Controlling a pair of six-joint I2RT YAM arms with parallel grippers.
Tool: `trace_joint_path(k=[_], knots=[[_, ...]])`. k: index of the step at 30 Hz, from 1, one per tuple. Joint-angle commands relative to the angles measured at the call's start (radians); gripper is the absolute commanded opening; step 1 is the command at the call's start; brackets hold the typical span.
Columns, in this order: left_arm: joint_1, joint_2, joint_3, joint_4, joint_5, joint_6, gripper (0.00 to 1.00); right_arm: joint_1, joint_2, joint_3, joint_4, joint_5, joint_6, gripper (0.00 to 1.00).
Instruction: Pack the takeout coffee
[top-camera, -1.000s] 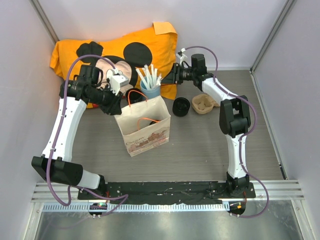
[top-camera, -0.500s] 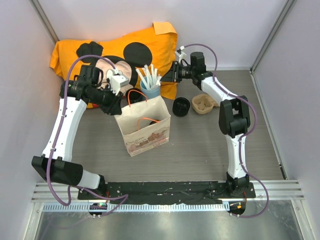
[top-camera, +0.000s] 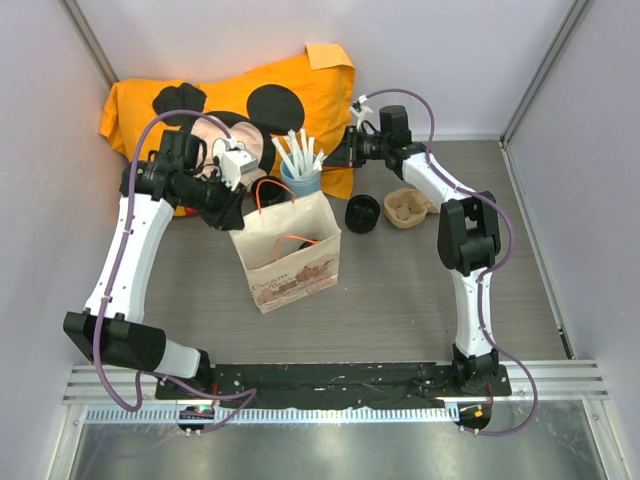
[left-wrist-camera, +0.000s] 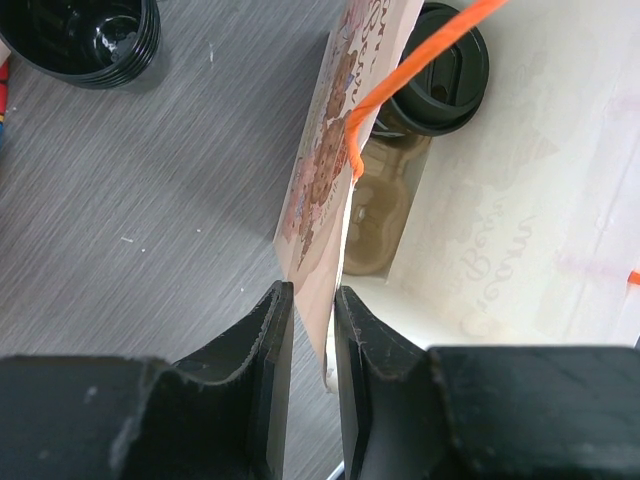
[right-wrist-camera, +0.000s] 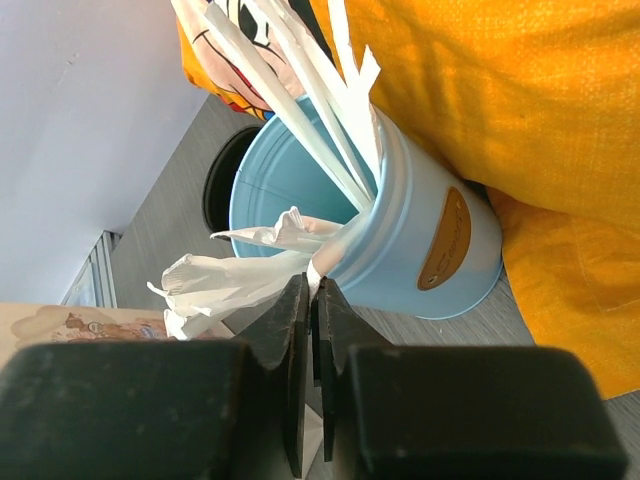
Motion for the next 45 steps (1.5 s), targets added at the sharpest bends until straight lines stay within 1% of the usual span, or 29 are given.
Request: trace_joint_path(k=[1,8,17,22,26,28,29,31,32,35,39,41,45], knots=[[0.005,-0.027,-0.003,0.023,0.028,-0.01,0.27,0.006,-0.059,0.046,-0.011,0.02,-0.044,0.09],[0.005,-0.031,-0.009,0.029,0.026,-0.008,0.27,-0.002,-0.09,0.098,-0.071,0.024,-0.079,0.09],[0.005,-0.033,-0.013,0.034,0.039,-0.01,0.27,-0.015,-0.165,0.156,-0.185,0.051,-0.152,0.06],[0.005,-0.036,-0.008,0.036,0.043,-0.015,0.27,-0.031,-0.203,0.177,-0.232,0.058,-0.177,0.06],[0.005,-0.042,0.007,0.034,0.046,-0.021,0.28,-0.043,-0.257,0.196,-0.294,0.08,-0.227,0.06],[0.005,-0.05,0.017,0.034,0.049,-0.025,0.3,-0.054,-0.283,0.197,-0.338,0.106,-0.257,0.06],[0.005,-0.053,0.018,0.036,0.051,-0.027,0.34,-0.057,-0.298,0.196,-0.35,0.11,-0.272,0.06],[0.005,-0.056,0.029,0.037,0.049,-0.03,0.37,-0.066,-0.343,0.191,-0.386,0.129,-0.31,0.06],[0.005,-0.057,0.032,0.036,0.048,-0.031,0.4,-0.069,-0.356,0.19,-0.398,0.135,-0.323,0.06],[0.005,-0.065,0.043,0.037,0.048,-0.031,0.44,-0.074,-0.422,0.187,-0.439,0.161,-0.366,0.05],[0.005,-0.083,0.05,0.045,0.049,-0.038,0.45,-0.075,-0.493,0.178,-0.479,0.179,-0.39,0.04],[0.005,-0.094,0.047,0.051,0.048,-0.042,0.46,-0.074,-0.531,0.168,-0.487,0.179,-0.396,0.02],[0.005,-0.114,0.038,0.06,0.039,-0.051,0.47,-0.08,-0.596,0.147,-0.495,0.176,-0.404,0.02]])
